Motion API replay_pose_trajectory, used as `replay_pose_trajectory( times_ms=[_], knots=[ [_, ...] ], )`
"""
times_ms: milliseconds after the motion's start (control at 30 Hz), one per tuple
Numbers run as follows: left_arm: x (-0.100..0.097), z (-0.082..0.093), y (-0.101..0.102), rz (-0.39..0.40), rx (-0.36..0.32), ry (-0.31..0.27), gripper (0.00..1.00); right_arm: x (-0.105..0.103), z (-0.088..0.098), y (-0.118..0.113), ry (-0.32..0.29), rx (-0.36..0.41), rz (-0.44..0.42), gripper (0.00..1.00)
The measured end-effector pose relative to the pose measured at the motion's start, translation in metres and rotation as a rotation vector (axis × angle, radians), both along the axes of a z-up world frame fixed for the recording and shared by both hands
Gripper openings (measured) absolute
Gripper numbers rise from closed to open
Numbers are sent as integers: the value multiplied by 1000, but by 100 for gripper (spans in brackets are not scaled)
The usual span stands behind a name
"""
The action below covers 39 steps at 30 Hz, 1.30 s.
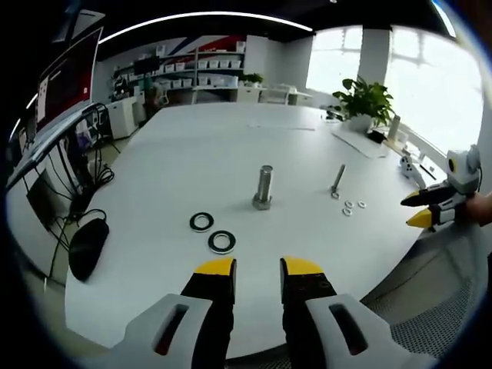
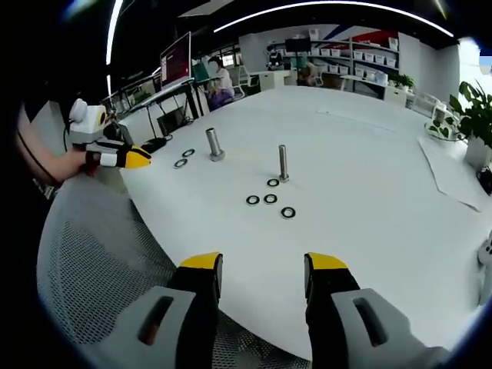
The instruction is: Place the washer onto the threaded stud by aligning its center hole with the stud, sliding it down to the base, and recovering from edge contact or off-axis alignment until the washer reaches the visible bottom stop.
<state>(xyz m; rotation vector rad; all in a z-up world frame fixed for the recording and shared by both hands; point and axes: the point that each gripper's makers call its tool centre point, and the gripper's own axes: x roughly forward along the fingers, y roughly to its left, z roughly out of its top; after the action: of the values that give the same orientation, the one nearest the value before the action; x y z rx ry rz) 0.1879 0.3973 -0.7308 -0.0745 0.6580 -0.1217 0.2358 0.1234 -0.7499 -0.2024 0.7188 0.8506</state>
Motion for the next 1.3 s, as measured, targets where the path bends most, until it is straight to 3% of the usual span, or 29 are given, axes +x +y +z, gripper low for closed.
replay_pose_trajectory(
  times_ms=[1300],
  knots=[
    [-2, -5, -1, -9, 8, 25, 19, 0, -1, -2, 10, 6, -12, 45]
  ],
)
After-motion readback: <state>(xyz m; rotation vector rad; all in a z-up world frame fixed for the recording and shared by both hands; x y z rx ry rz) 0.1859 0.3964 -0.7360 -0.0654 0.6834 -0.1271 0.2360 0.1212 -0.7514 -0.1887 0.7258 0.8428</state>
